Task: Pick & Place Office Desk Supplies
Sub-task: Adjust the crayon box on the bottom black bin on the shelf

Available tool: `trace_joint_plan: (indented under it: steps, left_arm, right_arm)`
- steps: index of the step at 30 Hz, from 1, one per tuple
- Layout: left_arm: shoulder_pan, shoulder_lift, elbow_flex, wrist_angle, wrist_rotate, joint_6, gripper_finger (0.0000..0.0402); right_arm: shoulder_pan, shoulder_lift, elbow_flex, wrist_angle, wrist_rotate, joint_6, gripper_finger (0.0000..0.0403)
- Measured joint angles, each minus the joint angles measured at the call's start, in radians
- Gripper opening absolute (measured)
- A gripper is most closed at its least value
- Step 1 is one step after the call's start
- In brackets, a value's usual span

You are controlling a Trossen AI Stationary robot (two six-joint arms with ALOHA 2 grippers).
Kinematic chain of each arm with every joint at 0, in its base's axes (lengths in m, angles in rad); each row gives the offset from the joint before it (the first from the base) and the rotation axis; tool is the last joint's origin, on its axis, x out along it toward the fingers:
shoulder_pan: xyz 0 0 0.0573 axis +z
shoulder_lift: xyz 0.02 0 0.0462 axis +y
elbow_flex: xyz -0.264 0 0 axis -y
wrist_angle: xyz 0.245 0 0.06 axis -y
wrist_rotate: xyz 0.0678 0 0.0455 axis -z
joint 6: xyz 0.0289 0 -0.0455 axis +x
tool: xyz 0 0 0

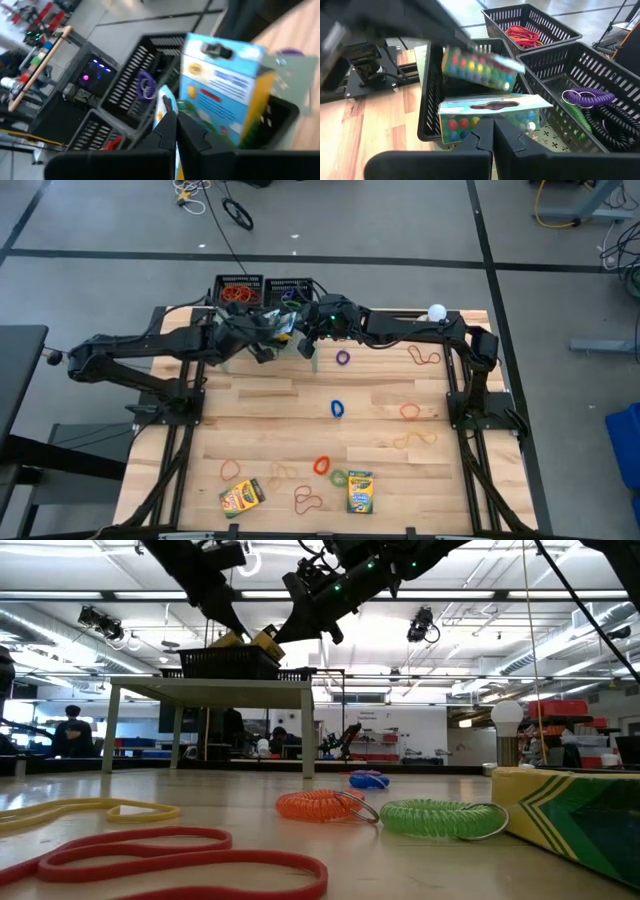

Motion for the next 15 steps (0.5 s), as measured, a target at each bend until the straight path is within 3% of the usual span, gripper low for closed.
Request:
trace_joint_plan:
  steps: [10, 15]
  left_arm:
    - [0.003, -0.134, 0.001, 0.023, -0.031, -0.225, 0.0004]
    - [0.002, -0.181, 0.001, 0.022, -0.122, -0.321, 0.0004]
  right_arm:
    - [0.000, 0.000, 0.000, 0.002, 0.000, -0.001, 0.0002]
    - [0.000, 0.000, 0.000, 0.003, 0.001, -0.008, 0.0002]
